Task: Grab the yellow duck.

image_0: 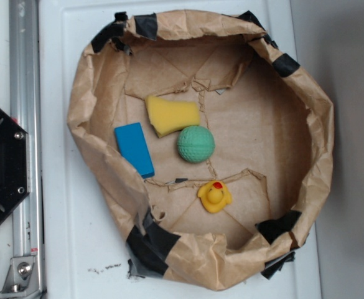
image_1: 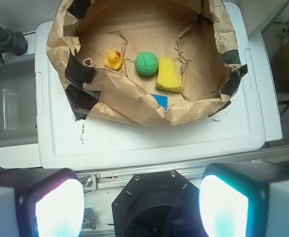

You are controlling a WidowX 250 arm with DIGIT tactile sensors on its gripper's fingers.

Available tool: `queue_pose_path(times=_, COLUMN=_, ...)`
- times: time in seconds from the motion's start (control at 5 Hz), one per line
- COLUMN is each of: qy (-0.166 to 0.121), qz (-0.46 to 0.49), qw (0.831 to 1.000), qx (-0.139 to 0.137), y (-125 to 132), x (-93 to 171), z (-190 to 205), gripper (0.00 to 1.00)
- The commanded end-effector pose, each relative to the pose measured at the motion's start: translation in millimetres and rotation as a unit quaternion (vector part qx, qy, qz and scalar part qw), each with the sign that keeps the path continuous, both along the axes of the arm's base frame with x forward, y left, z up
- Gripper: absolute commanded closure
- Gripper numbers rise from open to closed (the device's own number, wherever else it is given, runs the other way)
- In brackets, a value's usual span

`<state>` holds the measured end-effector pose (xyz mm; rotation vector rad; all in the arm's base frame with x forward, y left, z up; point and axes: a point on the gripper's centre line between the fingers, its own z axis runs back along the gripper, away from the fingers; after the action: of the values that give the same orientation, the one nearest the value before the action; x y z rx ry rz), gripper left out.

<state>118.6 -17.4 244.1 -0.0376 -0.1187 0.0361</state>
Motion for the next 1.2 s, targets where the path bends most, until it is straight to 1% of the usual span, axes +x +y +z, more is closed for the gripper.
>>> queue_pose_path(times=0.0, qy=0.000, qz=0.000, qw=1.000, qx=0.000, y=0, x=0, z=0, gripper=0.00)
queue_pose_path(times=0.2, qy=-0.021, qz=0.003, qw=1.000, qx=-0.003, y=2, x=50, z=-8, gripper=0.00)
queue_pose_path(times=0.4, qy=-0.032, qz=-0.001, qw=0.998, qx=-0.047, y=-1, x=100, z=-19, gripper=0.00)
queue_pose_path(times=0.6, qy=-0.011, qz=-0.007, qw=0.998, qx=-0.054, y=10, x=149, z=-44, gripper=0.00)
queue_pose_path(times=0.8, qy=-0.003, qz=-0.040, qw=0.998, qx=-0.048, y=14, x=170, z=-73, gripper=0.00)
queue_pose_path(times=1.0, qy=-0.030, qz=-0.125, qw=0.991, qx=-0.049, y=2, x=176, z=-113, gripper=0.00)
